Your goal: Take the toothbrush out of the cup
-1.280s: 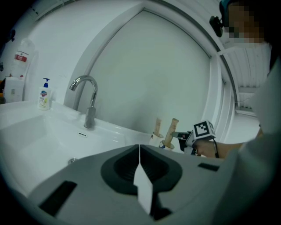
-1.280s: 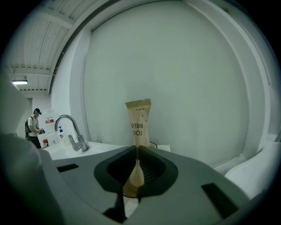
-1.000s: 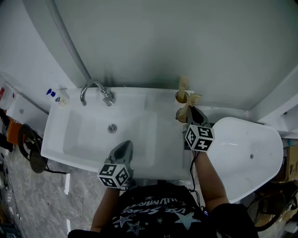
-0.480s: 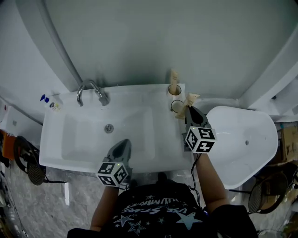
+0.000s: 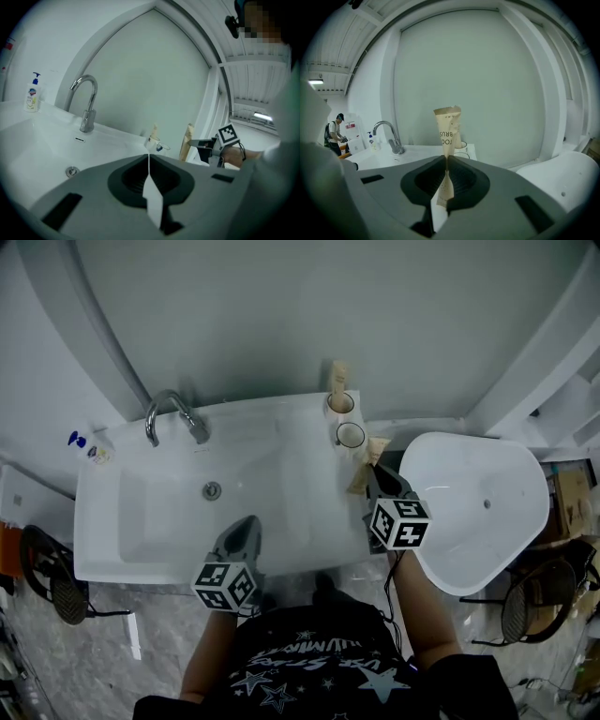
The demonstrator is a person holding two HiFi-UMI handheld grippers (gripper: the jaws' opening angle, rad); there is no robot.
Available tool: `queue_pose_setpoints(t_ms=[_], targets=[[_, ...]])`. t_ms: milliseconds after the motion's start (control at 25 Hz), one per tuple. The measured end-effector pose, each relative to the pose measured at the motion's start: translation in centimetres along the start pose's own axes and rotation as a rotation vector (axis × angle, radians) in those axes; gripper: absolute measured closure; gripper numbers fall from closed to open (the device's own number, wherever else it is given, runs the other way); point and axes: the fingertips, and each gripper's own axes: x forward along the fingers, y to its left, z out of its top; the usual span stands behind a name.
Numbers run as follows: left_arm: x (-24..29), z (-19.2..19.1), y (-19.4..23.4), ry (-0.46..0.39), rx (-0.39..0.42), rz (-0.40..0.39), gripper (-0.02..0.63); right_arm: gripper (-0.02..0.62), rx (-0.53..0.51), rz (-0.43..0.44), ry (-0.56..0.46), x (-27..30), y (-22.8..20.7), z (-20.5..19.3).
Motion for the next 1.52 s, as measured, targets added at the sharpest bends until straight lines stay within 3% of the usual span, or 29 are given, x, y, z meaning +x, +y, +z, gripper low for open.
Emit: queue_pose_setpoints(t_ms=[400, 1040, 1520], targets=[[0.2, -0.6, 0.1, 0.029, -0.001, -0.032, 0.584, 0.561, 0.062, 0.003, 0.17, -1.1, 0.2, -5.8], [0.2, -1.6, 0.0, 0.062, -0.003, -0.027, 0.584, 0.565, -0.004, -0.005, 0.431, 0.9, -0.7, -11.8], [0.1, -2.0, 0.2, 0.069, -0.011, -0.003, 0.584, 0.563, -0.06, -0.028, 0.523, 2.4, -1.5, -15.0]])
